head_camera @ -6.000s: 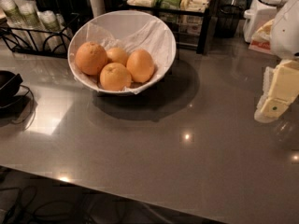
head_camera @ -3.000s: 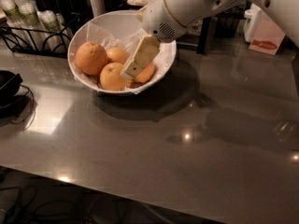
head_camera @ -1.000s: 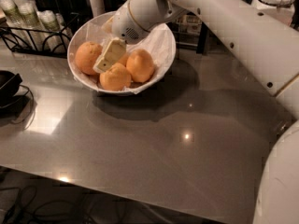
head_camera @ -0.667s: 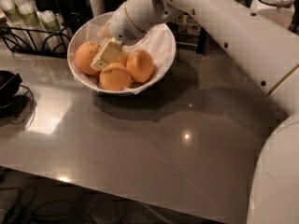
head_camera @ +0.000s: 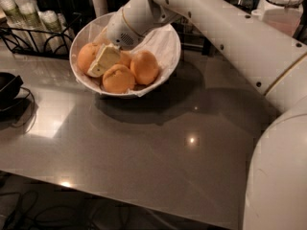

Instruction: Pick orange from white bowl

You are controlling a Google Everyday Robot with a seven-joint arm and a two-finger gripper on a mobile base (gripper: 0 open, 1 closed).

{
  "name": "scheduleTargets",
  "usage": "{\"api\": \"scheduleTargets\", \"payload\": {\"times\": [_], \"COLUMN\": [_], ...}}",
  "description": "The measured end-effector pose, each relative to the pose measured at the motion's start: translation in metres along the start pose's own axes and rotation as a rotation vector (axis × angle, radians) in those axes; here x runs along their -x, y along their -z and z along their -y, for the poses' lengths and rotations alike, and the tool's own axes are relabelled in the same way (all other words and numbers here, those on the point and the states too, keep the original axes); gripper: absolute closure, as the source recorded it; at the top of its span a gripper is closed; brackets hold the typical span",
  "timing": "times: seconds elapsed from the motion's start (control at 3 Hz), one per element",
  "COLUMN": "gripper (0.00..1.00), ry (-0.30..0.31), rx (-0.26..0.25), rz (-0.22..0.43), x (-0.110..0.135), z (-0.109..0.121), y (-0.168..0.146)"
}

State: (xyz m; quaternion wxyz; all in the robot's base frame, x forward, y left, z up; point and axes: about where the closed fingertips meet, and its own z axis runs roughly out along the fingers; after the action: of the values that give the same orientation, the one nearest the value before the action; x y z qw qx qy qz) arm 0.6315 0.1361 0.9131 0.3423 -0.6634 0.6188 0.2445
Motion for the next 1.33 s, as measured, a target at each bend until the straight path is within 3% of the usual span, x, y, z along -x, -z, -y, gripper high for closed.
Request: {"api": "scheduleTargets", "payload": {"times": [0.67,1.0,1.33], "gripper": [0.26,0.34,0.53], "ry": [0.003,0.011,0.011], "rx": [0.07,0.085,0.082], "rz": [0.0,-0.01,-0.012], "x": [0.005,0.006,0.005], "z": [-0.006,-0.003,0.003], "y": [-0.02,-0.027,-0.032]}}
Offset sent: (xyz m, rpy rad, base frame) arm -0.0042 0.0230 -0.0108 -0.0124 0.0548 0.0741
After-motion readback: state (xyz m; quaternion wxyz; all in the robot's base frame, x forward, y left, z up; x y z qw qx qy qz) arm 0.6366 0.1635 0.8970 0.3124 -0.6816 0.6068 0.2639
